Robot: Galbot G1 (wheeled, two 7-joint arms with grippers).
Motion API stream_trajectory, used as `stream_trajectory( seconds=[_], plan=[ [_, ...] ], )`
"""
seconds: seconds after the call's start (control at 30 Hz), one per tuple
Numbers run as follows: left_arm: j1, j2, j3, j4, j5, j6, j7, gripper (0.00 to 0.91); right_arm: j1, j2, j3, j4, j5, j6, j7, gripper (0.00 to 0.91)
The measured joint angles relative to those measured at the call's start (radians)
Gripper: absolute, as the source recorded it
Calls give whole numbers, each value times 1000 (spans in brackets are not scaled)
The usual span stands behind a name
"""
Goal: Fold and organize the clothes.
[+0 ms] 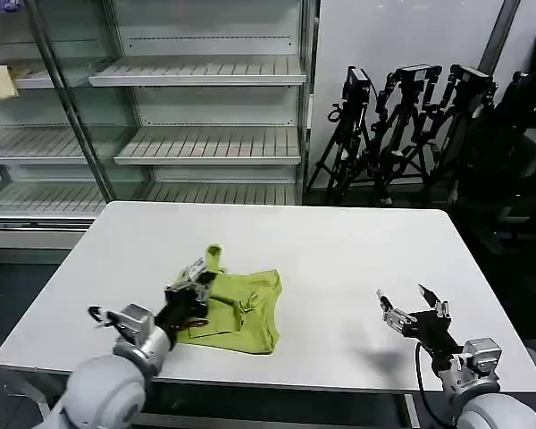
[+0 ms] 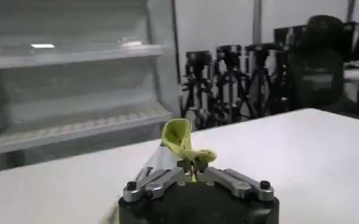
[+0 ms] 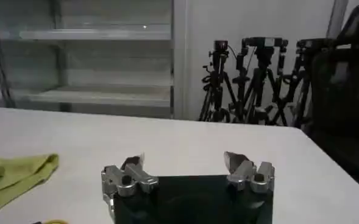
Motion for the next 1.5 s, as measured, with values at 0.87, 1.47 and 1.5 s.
stream_trajectory(
  seconds=[0.87,1.47,1.5],
  plan=[
    [-113,-28,132,77,-31,22,16,111,6,9,21,-1,9,8,6,907],
    [-148,-49,109,77,-83,12,6,907,22,3,21,-16,14,6,12,907],
    [-151,-45,101,78,-89,12,4,907,24,3,19,-17,14,6,11,907]
  ],
)
